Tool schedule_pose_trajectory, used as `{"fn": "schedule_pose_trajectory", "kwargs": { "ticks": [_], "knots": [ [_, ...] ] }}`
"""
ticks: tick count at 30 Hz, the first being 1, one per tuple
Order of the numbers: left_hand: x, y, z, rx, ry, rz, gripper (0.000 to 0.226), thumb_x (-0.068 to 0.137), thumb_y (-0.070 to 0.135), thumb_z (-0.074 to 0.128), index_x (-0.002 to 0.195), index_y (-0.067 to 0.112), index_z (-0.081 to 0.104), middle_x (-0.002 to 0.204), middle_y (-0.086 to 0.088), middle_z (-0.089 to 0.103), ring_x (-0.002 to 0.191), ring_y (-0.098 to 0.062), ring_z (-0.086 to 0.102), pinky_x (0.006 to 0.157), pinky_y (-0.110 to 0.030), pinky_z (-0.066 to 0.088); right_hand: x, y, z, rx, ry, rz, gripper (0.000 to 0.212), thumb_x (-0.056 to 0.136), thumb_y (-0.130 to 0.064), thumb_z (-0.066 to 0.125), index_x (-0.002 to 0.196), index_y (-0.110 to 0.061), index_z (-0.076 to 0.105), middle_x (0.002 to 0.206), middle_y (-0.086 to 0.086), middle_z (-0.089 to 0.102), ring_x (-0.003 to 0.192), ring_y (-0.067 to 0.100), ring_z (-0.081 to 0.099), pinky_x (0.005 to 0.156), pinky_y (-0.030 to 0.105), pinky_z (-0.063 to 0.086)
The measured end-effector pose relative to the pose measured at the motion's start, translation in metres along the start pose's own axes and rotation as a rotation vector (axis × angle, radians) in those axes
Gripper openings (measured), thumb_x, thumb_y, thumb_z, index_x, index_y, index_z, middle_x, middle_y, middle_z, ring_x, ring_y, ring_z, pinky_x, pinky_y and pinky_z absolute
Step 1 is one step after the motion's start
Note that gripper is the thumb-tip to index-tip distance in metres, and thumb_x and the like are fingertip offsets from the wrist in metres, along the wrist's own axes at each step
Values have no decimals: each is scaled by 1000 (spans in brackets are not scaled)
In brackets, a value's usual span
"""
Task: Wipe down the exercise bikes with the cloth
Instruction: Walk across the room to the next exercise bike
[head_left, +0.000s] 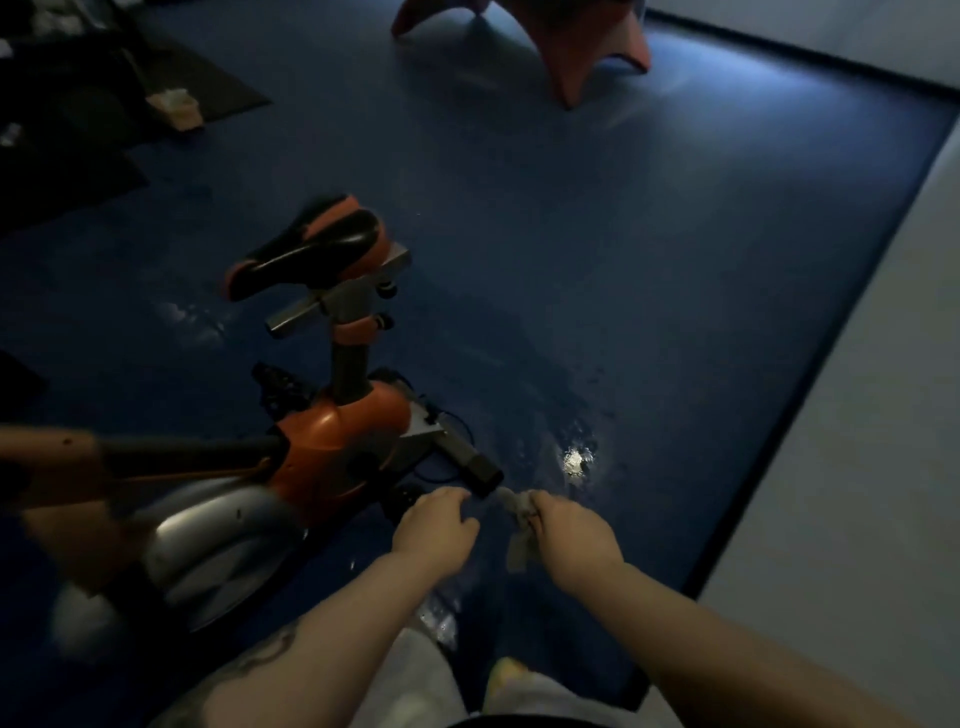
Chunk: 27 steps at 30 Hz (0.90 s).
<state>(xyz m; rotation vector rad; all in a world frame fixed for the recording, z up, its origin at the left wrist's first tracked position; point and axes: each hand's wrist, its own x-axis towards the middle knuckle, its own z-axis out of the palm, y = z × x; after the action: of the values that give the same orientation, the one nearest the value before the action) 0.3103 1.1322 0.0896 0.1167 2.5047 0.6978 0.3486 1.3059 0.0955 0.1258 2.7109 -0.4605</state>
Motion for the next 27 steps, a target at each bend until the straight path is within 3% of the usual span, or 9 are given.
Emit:
{"fn": "schedule_pose_trajectory", "kwargs": {
  "ticks": [8,14,16,22,27],
  "knots": [
    [97,46,-10,37,-79,-27,47,92,30,49,139,21,47,143,0,49,128,-22,48,101,-35,44,88,50,-36,94,-58,70,17,97,-22,44,112,-20,52,111,1,61,95,22,61,70,30,43],
    [196,79,-40,54,-95,-3,35,90,27,51,123,24,58,129,-1,59,117,-22,56,96,-35,48,179,73,-94,107,-130,130,21,94,-30,47,112,-20,51,112,1,61,95,23,58,66,28,36],
    [228,92,-52,62,-98,22,36,90,28,51,125,23,58,130,-1,59,117,-21,55,97,-33,46,212,82,-115,98,-163,138,26,91,-32,51,115,-21,50,114,-1,59,94,21,56,68,29,36],
    [317,138,-79,93,-109,42,39,92,27,48,130,20,55,134,0,56,120,-19,53,98,-30,44,292,117,-172,-33,-98,81,27,93,-13,52,119,-14,46,116,8,59,102,29,60,69,31,40],
    [400,177,-91,47,-79,-6,44,93,28,46,136,21,49,140,0,52,125,-20,49,104,-31,41,382,152,-210,-5,-124,77,18,96,-22,43,111,-15,49,114,8,61,103,29,60,77,35,44]
  ]
}}
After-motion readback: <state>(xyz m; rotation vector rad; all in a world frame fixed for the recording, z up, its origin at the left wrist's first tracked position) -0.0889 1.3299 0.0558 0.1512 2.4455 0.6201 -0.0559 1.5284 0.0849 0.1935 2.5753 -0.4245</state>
